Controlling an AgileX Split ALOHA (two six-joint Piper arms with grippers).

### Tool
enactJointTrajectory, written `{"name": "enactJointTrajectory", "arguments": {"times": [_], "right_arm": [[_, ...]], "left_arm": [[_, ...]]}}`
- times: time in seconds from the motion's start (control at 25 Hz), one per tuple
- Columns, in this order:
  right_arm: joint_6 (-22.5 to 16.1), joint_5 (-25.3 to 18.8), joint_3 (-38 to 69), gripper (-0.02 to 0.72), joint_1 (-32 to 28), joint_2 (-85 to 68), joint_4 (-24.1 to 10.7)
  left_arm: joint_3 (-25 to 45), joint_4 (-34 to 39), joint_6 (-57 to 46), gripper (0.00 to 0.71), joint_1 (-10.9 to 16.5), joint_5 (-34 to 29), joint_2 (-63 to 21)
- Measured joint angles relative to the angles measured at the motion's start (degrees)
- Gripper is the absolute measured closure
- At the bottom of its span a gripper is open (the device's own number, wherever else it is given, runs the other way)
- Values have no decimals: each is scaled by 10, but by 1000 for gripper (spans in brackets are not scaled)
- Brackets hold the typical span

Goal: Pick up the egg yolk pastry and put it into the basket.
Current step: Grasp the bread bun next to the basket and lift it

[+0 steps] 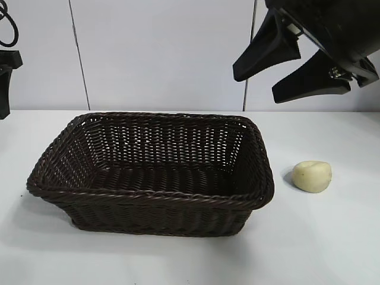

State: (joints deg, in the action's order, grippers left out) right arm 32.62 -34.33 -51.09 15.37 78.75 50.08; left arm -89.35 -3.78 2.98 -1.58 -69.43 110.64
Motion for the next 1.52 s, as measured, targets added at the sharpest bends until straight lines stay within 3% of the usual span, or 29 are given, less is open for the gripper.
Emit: {"name": "enactJointTrajectory", "arguments": {"times": [0.28, 0.6, 1.28, 1.52], "right_arm": [[0, 0, 0, 207, 0, 0, -3], [0, 0, 0, 207, 0, 0, -4], [0, -4, 0, 207, 0, 0, -4], [0, -8, 0, 207, 0, 0, -4]], "left_arm": [[6, -3, 1, 196, 0, -1, -31], [89, 2, 2, 196, 0, -8, -168], [409, 16, 4, 196, 0, -13, -567], [545, 16, 5, 196, 0, 61, -731]]}}
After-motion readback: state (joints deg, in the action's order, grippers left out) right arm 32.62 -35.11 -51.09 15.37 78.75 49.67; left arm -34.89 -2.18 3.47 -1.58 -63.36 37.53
